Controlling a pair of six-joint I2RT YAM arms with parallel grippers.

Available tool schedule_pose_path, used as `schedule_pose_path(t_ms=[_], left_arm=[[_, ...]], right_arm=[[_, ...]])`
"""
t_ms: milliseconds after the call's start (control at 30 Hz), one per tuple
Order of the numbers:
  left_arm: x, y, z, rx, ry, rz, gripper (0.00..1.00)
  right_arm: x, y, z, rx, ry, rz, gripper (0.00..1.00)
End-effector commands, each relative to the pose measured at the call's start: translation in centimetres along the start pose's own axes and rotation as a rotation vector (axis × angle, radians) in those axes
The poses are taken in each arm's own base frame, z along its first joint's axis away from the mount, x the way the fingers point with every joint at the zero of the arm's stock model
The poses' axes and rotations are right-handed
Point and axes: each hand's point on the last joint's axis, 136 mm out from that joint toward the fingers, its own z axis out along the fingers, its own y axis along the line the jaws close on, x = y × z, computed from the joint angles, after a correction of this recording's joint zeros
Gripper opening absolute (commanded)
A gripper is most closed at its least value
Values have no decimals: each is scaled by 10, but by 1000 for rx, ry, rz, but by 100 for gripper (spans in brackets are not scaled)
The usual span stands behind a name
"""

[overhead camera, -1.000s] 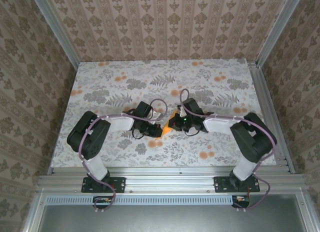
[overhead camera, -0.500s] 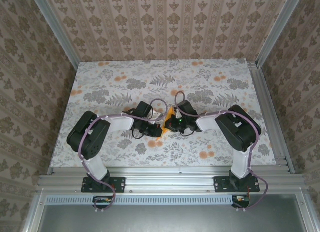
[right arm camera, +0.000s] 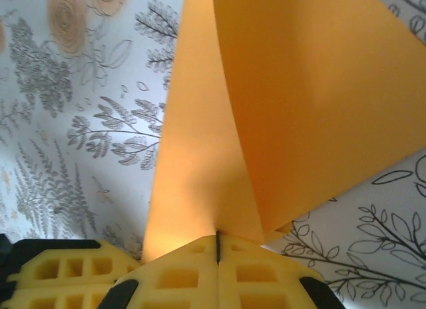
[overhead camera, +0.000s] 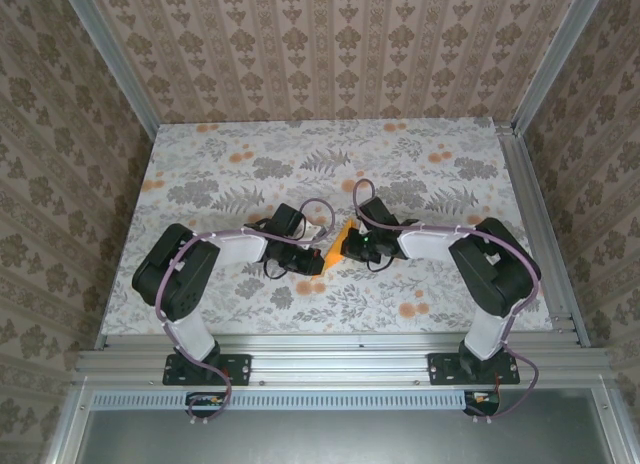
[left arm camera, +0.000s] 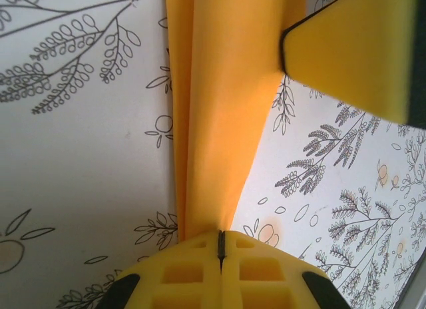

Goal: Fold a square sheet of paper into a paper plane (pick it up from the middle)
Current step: Fold the wing for the fifth time at the center of the table.

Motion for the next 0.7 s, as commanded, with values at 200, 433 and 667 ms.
schedule_pose_path(t_ms=[200,433,667], left_arm=[[42,30,5,-103,115,-60,4],[41,29,3,-100,112,-61,4],[42,29,2,-98,110,-62,3]], right_arm=[[5,66,-3,-329,-16,83,0],[8,51,22,-285,16,136,0],[8,34,41,-237,39,155,0]])
